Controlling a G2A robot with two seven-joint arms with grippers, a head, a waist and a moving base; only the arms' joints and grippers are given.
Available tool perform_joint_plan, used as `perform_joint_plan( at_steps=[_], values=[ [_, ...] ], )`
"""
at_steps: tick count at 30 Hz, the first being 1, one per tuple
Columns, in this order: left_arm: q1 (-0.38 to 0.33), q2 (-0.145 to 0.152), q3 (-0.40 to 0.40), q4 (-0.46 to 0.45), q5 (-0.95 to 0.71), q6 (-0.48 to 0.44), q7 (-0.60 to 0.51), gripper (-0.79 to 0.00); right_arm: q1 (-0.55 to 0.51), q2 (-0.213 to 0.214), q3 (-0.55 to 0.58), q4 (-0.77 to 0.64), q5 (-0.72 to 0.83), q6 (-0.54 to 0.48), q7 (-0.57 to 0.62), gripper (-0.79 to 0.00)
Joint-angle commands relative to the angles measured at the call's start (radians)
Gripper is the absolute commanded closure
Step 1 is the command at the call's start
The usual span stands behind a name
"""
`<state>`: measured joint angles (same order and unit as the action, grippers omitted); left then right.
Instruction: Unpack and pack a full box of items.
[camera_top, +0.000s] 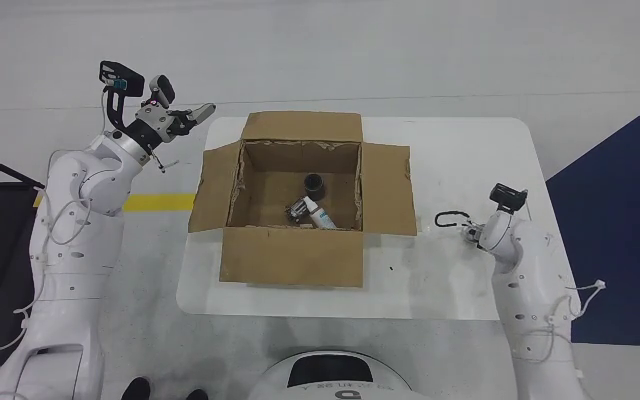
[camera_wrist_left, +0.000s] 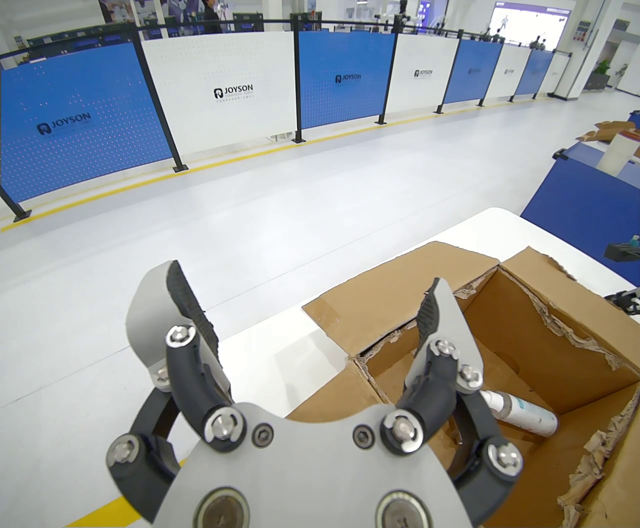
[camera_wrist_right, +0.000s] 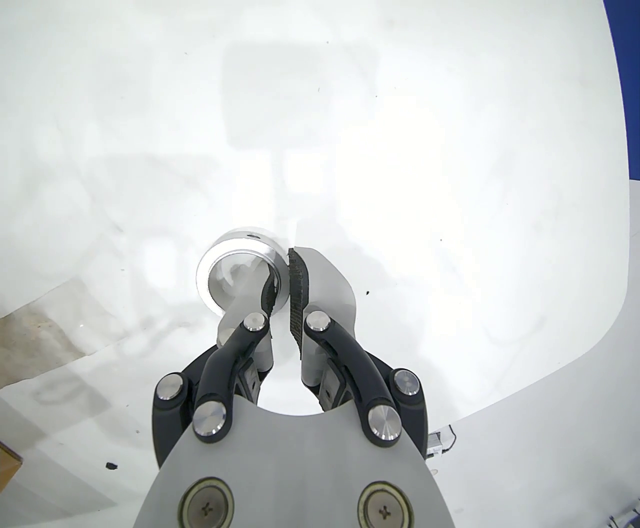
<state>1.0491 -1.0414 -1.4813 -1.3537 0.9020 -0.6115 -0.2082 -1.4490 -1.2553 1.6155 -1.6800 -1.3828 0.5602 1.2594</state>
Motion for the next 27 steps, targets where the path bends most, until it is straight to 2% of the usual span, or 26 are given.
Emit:
perform_joint_plan(
  at_steps=[1, 8, 11, 13, 16, 18, 21, 24, 27],
  values=[
    [0.000, 0.000, 0.000, 0.000, 0.000, 0.000, 0.000, -0.785, -0.032, -0.006, 0.005, -0.053, 0.007, 0.022, -0.022, 0.000],
    [0.000, 0.000, 0.000, 0.000, 0.000, 0.000, 0.000, -0.785, -0.148, -0.028, 0.017, -0.254, 0.044, 0.124, -0.125, 0.000],
    [0.000, 0.000, 0.000, 0.000, 0.000, 0.000, 0.000, -0.785, -0.184, -0.036, 0.005, -0.373, 0.092, 0.152, -0.207, 0.000],
    [0.000, 0.000, 0.000, 0.000, 0.000, 0.000, 0.000, -0.785, -0.204, -0.043, -0.012, -0.475, 0.153, 0.145, -0.276, 0.000],
    [0.000, 0.000, 0.000, 0.000, 0.000, 0.000, 0.000, -0.785, -0.215, -0.052, -0.056, -0.587, 0.268, 0.080, -0.381, 0.000],
    [0.000, 0.000, 0.000, 0.000, 0.000, 0.000, 0.000, -0.785, -0.201, -0.056, -0.106, -0.616, 0.323, 0.010, -0.429, 0.000],
    [0.000, 0.000, 0.000, 0.000, 0.000, 0.000, 0.000, -0.785, -0.135, -0.059, -0.205, -0.596, 0.354, -0.088, -0.428, 0.000],
    [0.000, 0.000, 0.000, 0.000, 0.000, 0.000, 0.000, -0.785, -0.024, -0.067, -0.324, -0.524, 0.351, -0.117, -0.392, 0.000],
    [0.000, 0.000, 0.000, 0.000, 0.000, 0.000, 0.000, -0.785, 0.103, -0.082, -0.452, -0.416, 0.319, -0.105, -0.356, 0.000]
  ],
)
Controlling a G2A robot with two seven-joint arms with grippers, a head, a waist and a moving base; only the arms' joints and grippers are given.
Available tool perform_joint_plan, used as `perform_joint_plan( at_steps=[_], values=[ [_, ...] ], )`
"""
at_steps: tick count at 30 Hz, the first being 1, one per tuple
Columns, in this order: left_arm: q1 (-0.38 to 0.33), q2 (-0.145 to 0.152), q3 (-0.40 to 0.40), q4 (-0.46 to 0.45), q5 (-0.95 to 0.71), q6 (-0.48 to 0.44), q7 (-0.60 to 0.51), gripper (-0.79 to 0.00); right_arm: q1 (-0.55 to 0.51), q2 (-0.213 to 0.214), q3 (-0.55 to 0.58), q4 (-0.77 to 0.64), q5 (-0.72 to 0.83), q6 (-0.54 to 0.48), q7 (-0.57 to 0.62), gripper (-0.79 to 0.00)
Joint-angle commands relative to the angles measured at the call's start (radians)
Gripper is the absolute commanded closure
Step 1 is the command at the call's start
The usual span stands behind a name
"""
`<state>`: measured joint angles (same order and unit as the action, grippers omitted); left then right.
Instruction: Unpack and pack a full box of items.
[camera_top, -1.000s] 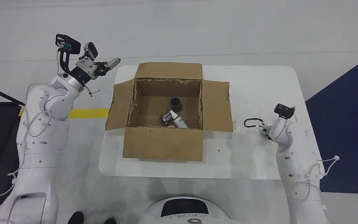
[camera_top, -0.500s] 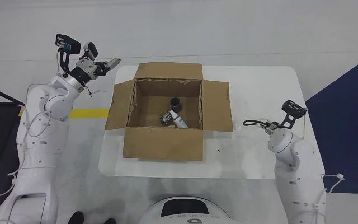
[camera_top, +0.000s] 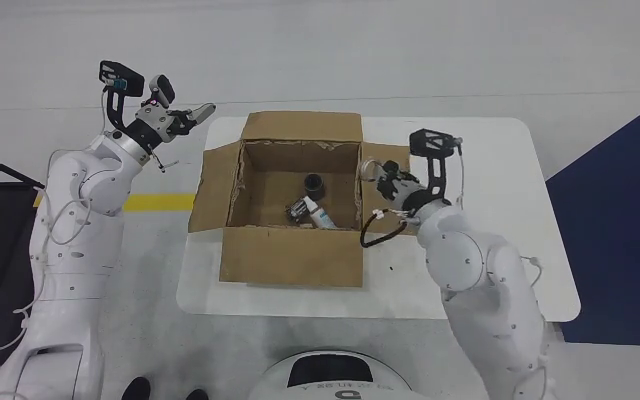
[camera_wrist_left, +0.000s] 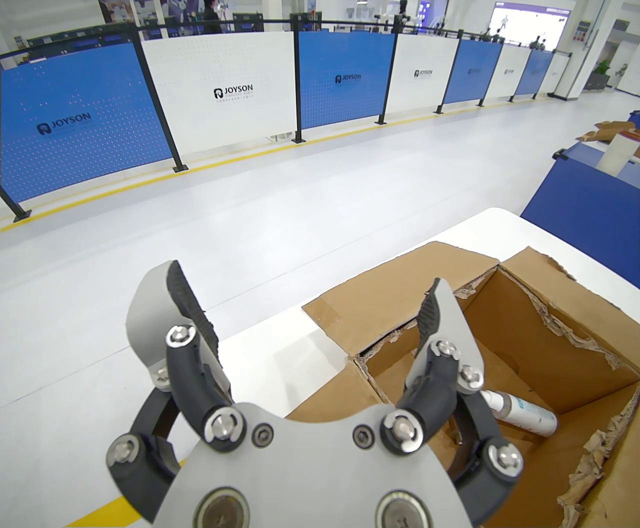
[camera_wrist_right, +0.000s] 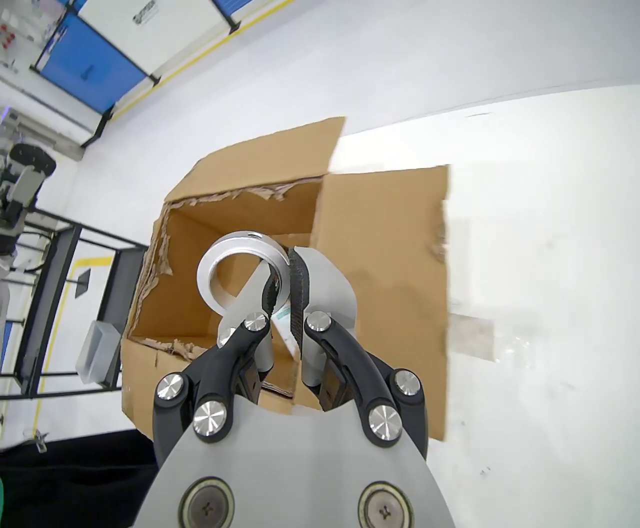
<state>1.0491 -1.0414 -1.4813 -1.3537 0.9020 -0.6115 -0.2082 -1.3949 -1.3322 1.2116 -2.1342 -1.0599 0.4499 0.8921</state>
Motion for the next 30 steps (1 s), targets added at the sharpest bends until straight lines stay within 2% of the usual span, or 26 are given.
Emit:
perform_joint_plan(
  at_steps=[1, 6, 12, 13, 15, 17, 18, 19, 24, 27, 30],
  values=[
    [0.000, 0.000, 0.000, 0.000, 0.000, 0.000, 0.000, -0.785, 0.089, -0.011, -0.084, 0.075, -0.008, 0.015, 0.019, 0.000],
    [0.000, 0.000, 0.000, 0.000, 0.000, 0.000, 0.000, -0.785, 0.274, -0.049, -0.257, 0.288, -0.011, 0.069, 0.074, 0.000],
    [0.000, 0.000, 0.000, 0.000, 0.000, 0.000, 0.000, -0.785, 0.457, -0.102, -0.438, 0.550, -0.021, 0.108, 0.251, 0.000],
    [0.000, 0.000, 0.000, 0.000, 0.000, 0.000, 0.000, -0.785, 0.475, -0.112, -0.458, 0.572, -0.019, 0.124, 0.256, -0.055],
    [0.000, 0.000, 0.000, 0.000, 0.000, 0.000, 0.000, -0.785, 0.498, -0.130, -0.496, 0.609, -0.013, 0.156, 0.254, -0.280],
    [0.000, 0.000, 0.000, 0.000, 0.000, 0.000, 0.000, -0.785, 0.516, -0.146, -0.526, 0.628, -0.015, 0.187, 0.254, -0.391],
    [0.000, 0.000, 0.000, 0.000, 0.000, 0.000, 0.000, -0.785, 0.523, -0.152, -0.535, 0.635, -0.014, 0.199, 0.253, -0.702],
    [0.000, 0.000, 0.000, 0.000, 0.000, 0.000, 0.000, -0.785, 0.528, -0.158, -0.543, 0.641, -0.018, 0.212, 0.249, -0.785],
    [0.000, 0.000, 0.000, 0.000, 0.000, 0.000, 0.000, -0.785, 0.529, -0.170, -0.549, 0.603, -0.080, 0.269, 0.200, -0.785],
    [0.000, 0.000, 0.000, 0.000, 0.000, 0.000, 0.000, -0.785, 0.471, -0.153, -0.480, 0.441, -0.140, 0.293, 0.104, -0.785],
    [0.000, 0.000, 0.000, 0.000, 0.000, 0.000, 0.000, -0.785, 0.340, -0.120, -0.363, 0.253, -0.181, 0.262, 0.011, -0.785]
  ],
)
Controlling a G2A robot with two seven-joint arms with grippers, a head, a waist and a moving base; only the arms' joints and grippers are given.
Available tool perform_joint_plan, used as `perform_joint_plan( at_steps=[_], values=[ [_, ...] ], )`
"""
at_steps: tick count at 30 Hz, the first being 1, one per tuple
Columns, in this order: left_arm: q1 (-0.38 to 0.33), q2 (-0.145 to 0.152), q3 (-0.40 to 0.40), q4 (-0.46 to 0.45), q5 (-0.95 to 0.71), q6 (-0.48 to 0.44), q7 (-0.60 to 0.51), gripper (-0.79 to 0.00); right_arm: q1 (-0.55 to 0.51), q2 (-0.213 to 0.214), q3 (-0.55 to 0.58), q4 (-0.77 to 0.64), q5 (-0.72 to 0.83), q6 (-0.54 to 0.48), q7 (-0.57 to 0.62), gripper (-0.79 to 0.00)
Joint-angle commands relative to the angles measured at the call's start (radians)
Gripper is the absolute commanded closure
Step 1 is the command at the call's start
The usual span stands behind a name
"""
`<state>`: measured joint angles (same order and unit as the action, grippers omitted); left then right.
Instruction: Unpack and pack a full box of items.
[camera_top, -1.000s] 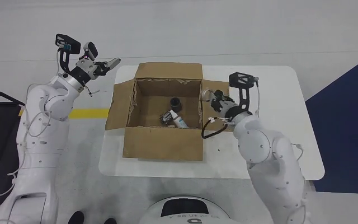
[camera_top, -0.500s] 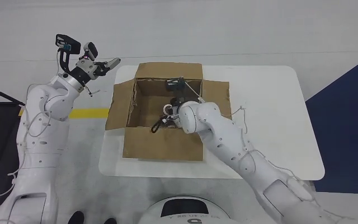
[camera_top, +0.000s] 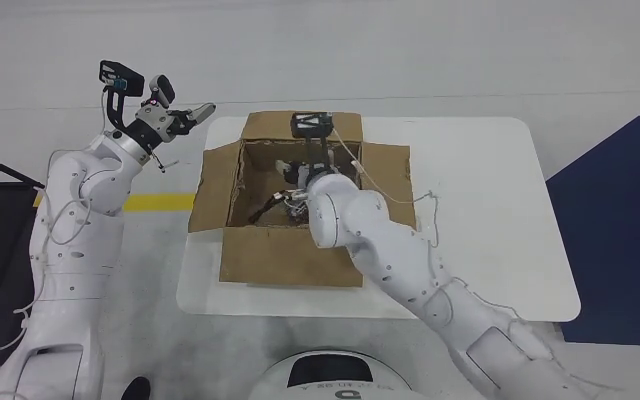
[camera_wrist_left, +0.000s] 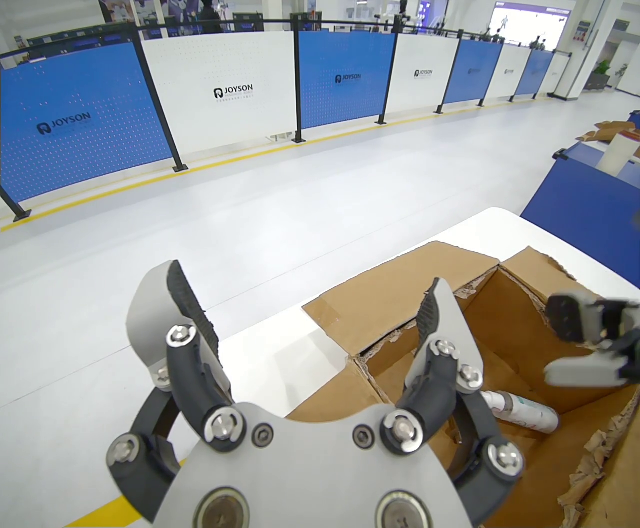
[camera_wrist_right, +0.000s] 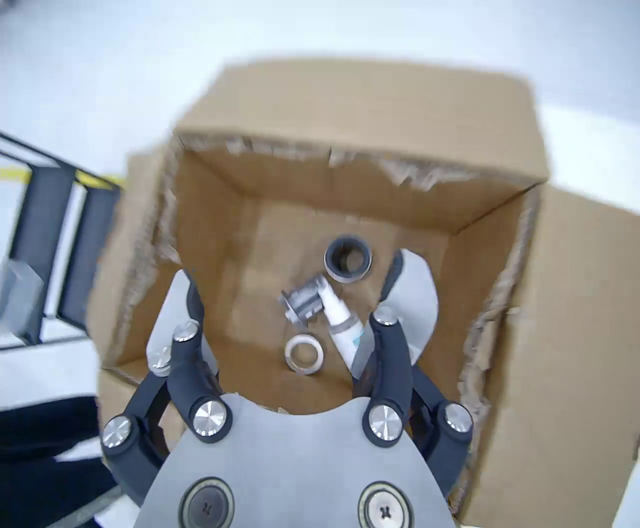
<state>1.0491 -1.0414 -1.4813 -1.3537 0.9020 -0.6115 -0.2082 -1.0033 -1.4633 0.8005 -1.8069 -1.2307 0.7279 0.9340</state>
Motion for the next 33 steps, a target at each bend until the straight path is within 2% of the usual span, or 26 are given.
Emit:
perform_joint_plan(
  at_steps=[1, 4, 7, 10, 24, 27, 30, 33],
  values=[
    [0.000, 0.000, 0.000, 0.000, 0.000, 0.000, 0.000, -0.785, -0.104, 0.022, 0.092, -0.136, -0.014, -0.039, -0.057, -0.785],
    [0.000, 0.000, 0.000, 0.000, 0.000, 0.000, 0.000, -0.785, -0.272, 0.055, 0.248, -0.304, 0.005, -0.146, -0.120, -0.785],
    [0.000, 0.000, 0.000, 0.000, 0.000, 0.000, 0.000, -0.785, -0.386, 0.072, 0.383, -0.379, 0.057, -0.203, -0.172, -0.785],
    [0.000, 0.000, 0.000, 0.000, 0.000, 0.000, 0.000, -0.785, -0.472, 0.078, 0.493, -0.414, 0.181, -0.260, -0.226, -0.785],
    [0.000, 0.000, 0.000, 0.000, 0.000, 0.000, 0.000, -0.785, -0.474, 0.078, 0.495, -0.412, 0.186, -0.259, -0.229, -0.785],
    [0.000, 0.000, 0.000, 0.000, 0.000, 0.000, 0.000, -0.785, -0.481, 0.076, 0.595, -0.366, 0.318, -0.220, -0.245, -0.785],
    [0.000, 0.000, 0.000, 0.000, 0.000, 0.000, 0.000, -0.785, -0.486, 0.075, 0.696, -0.314, 0.505, -0.226, -0.215, -0.785],
    [0.000, 0.000, 0.000, 0.000, 0.000, 0.000, 0.000, -0.785, -0.494, 0.081, 0.770, -0.252, 0.568, -0.251, -0.183, -0.785]
  ],
)
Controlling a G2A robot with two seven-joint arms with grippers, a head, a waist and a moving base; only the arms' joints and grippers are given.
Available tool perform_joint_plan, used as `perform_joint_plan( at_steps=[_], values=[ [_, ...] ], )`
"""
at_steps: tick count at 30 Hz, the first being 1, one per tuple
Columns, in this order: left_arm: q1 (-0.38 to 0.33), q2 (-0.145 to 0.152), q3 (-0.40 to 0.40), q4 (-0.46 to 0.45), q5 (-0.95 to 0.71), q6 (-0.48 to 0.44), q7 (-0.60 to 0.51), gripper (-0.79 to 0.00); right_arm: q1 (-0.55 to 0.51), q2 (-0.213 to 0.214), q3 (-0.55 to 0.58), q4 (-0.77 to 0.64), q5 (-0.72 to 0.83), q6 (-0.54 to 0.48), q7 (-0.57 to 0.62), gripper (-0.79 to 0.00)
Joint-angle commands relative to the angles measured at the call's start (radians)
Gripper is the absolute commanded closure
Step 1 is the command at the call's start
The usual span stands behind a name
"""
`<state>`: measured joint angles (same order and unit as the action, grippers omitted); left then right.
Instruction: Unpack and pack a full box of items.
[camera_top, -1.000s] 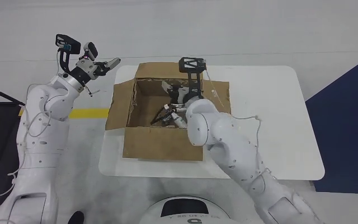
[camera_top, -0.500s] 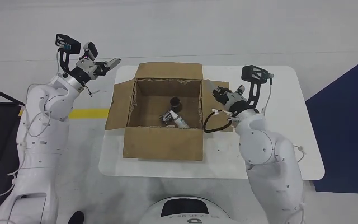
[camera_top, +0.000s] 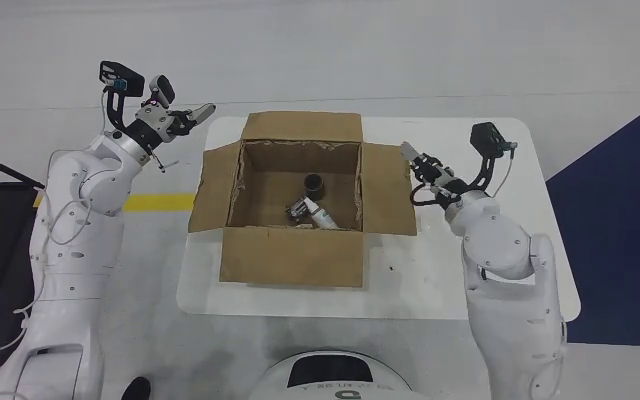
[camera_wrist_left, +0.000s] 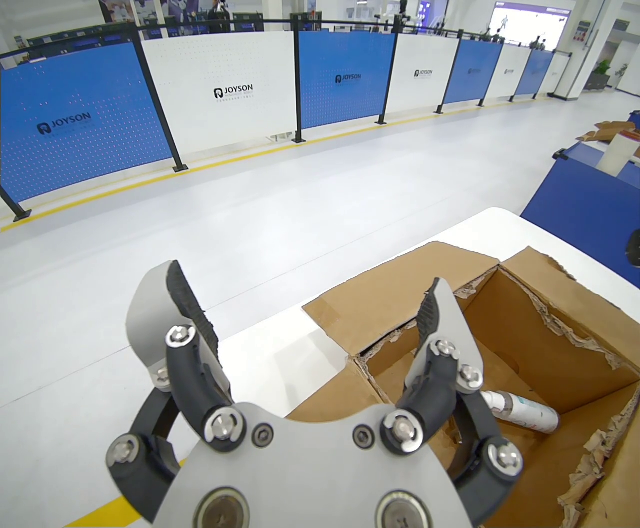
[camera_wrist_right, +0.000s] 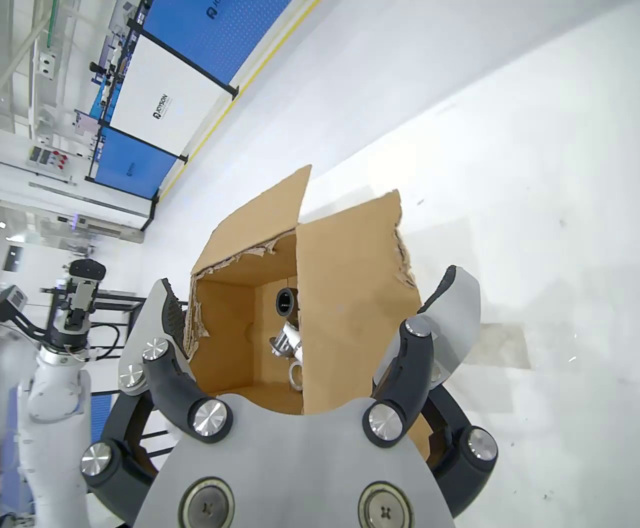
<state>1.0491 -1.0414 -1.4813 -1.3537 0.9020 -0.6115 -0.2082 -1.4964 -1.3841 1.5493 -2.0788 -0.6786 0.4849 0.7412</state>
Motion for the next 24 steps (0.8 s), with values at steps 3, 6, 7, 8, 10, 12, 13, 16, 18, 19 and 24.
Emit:
perform_joint_plan(
  at_steps=[3, 6, 7, 8, 10, 12, 13, 16, 18, 19, 24],
  values=[
    [0.000, 0.000, 0.000, 0.000, 0.000, 0.000, 0.000, -0.785, 0.008, 0.008, 0.050, 0.094, 0.034, -0.019, 0.045, -0.785],
    [0.000, 0.000, 0.000, 0.000, 0.000, 0.000, 0.000, -0.785, 0.055, 0.020, 0.030, 0.174, -0.062, -0.013, 0.135, -0.785],
    [0.000, 0.000, 0.000, 0.000, 0.000, 0.000, 0.000, -0.785, 0.073, 0.022, 0.020, 0.196, -0.053, -0.014, 0.178, -0.785],
    [0.000, 0.000, 0.000, 0.000, 0.000, 0.000, 0.000, -0.785, 0.094, 0.025, 0.016, 0.217, -0.060, -0.018, 0.211, -0.785],
    [0.000, 0.000, 0.000, 0.000, 0.000, 0.000, 0.000, -0.785, 0.129, 0.028, 0.002, 0.258, -0.032, -0.037, 0.284, -0.785],
    [0.000, 0.000, 0.000, 0.000, 0.000, 0.000, 0.000, -0.785, 0.165, 0.031, 0.005, 0.311, 0.029, -0.061, 0.350, -0.785],
    [0.000, 0.000, 0.000, 0.000, 0.000, 0.000, 0.000, -0.785, 0.181, 0.030, 0.011, 0.339, 0.088, -0.068, 0.381, -0.785],
    [0.000, 0.000, 0.000, 0.000, 0.000, 0.000, 0.000, -0.785, 0.227, 0.029, 0.051, 0.433, 0.303, -0.093, 0.465, -0.785],
    [0.000, 0.000, 0.000, 0.000, 0.000, 0.000, 0.000, -0.785, 0.252, 0.030, 0.074, 0.487, 0.415, -0.094, 0.504, -0.785],
    [0.000, 0.000, 0.000, 0.000, 0.000, 0.000, 0.000, -0.785, 0.264, 0.030, 0.085, 0.511, 0.480, -0.090, 0.528, -0.785],
    [0.000, 0.000, 0.000, 0.000, 0.000, 0.000, 0.000, -0.785, 0.304, 0.041, 0.122, 0.545, 0.622, -0.110, 0.594, -0.785]
  ],
)
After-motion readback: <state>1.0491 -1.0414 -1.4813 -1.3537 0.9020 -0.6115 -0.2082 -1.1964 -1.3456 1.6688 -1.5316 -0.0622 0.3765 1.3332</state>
